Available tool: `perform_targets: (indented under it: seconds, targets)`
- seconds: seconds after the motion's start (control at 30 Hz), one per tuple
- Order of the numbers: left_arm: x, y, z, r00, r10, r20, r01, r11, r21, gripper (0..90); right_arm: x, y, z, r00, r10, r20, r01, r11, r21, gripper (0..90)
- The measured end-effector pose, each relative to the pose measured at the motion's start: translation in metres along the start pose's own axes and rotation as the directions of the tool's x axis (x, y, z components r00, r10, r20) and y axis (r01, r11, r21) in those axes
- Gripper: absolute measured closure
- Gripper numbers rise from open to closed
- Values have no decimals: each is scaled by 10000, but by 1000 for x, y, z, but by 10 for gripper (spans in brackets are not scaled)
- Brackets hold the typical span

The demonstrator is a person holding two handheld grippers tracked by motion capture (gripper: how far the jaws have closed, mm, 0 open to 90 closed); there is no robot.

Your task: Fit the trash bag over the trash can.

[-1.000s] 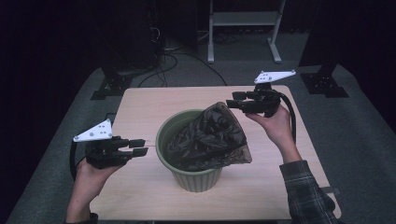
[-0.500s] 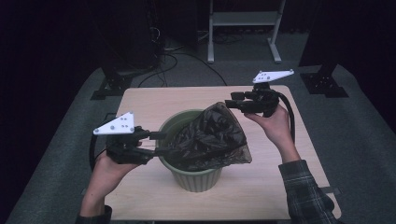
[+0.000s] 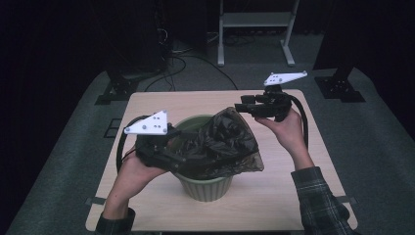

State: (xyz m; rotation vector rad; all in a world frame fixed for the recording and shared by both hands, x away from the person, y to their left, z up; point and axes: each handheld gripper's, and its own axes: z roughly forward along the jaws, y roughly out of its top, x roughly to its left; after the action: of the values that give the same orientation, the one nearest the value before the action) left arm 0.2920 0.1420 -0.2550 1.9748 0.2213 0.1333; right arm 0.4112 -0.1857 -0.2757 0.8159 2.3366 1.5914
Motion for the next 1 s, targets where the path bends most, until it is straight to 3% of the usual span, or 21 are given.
perform_targets:
  seconds: [0.27,0.77,1.0]
  targets:
    - [-2,15,28,9990,253,367,-259,9995,180,246,-1,0,1,10000,45,20,-45,10000,8,521]
    - [-6,26,74,9951,562,814,-624,9952,755,262,-2,0,-1,10000,80,41,-80,10000,-14,521]
    - [-7,24,84,9936,703,881,-799,9907,1100,417,-2,-1,-2,10000,54,43,-54,10000,-1,522]
